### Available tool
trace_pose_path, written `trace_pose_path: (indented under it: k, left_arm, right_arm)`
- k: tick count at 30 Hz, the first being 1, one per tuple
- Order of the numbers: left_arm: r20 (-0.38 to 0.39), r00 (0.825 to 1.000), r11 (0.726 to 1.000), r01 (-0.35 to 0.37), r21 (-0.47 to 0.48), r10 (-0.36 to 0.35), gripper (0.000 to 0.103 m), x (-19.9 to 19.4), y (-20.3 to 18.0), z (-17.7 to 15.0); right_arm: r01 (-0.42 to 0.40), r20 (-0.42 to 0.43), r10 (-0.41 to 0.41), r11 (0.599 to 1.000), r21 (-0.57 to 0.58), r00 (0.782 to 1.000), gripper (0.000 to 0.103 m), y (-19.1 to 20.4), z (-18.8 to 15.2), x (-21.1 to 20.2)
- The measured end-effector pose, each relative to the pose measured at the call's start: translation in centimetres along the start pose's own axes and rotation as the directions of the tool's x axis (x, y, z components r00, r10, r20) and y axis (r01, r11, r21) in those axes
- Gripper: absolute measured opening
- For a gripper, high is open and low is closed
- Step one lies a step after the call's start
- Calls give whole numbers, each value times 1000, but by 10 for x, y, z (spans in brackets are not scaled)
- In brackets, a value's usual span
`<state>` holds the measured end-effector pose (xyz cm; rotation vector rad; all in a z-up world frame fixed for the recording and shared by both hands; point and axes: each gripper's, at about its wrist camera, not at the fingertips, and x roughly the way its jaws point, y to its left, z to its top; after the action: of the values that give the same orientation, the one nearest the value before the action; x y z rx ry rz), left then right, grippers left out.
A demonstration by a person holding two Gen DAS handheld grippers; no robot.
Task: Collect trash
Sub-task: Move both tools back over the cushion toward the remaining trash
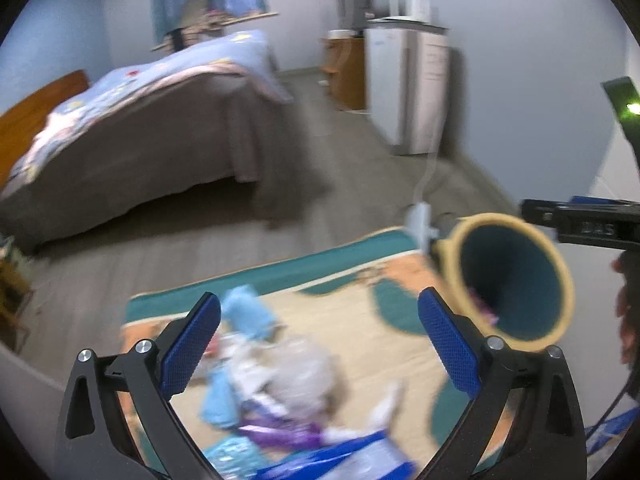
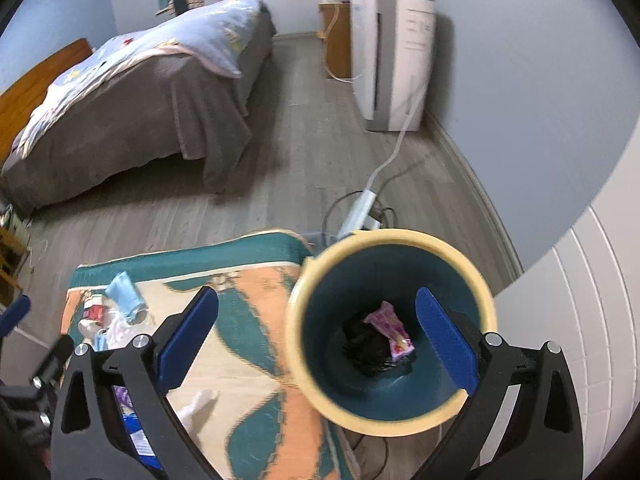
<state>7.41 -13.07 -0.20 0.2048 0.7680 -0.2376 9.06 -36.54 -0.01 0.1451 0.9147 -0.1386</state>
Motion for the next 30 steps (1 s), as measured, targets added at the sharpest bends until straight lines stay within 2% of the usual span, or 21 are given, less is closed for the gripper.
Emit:
trace_pose_path:
  k: [4,5,10,11,13,17,20,22,25,28,30]
  left_arm:
    - [-11,999,997,-40,-60,40,98,-9,48,-9]
    - [-21,997,995,-69,-71,68,98,-10,60,-12]
    - [-49,988,981,-154,-115,149,98,-11,110,-31]
    - [-48,987,979,-159,-130,154,98,-11,119,-34]
    - [-44,989,978,-145,-149,140,98,-12,132,-40]
    - [-87,983,970,-174,-172,161,98,-4,159,-52]
    - [-86,985,965,-164,-206,149,98,1,180,-60]
    - [-36,988,970,-156,-187,152,98,0,190,-63]
    - [-69,991,977,-127,-169,117,98,7,197,-67]
    - [-99,988,973,-136,-187,119,98,13,205,-69]
    - [-104,984,975,-157,-155,142,98,16,205,-71]
  right_arm:
    - [-19,-4,19,999,-40,1000,97,33,-2,3]
    - [-22,-3,22,998,-56,1000,97,43,-2,4]
    - [27,29,-23,991,-133,999,97,92,-5,6]
    - [26,29,-23,989,-142,999,97,98,-7,7]
    - [-36,3,36,985,-167,999,97,110,-11,12]
    - [-104,-44,97,973,-206,994,97,140,-19,26]
    - [-114,-47,106,969,-221,993,97,159,-22,32]
    - [-119,-33,115,964,-238,993,97,169,-25,33]
    - [-89,12,97,948,-304,995,97,191,-33,35]
    - [-148,-77,131,946,-290,988,97,207,-39,49]
    - [-172,-126,139,937,-304,982,97,216,-43,56]
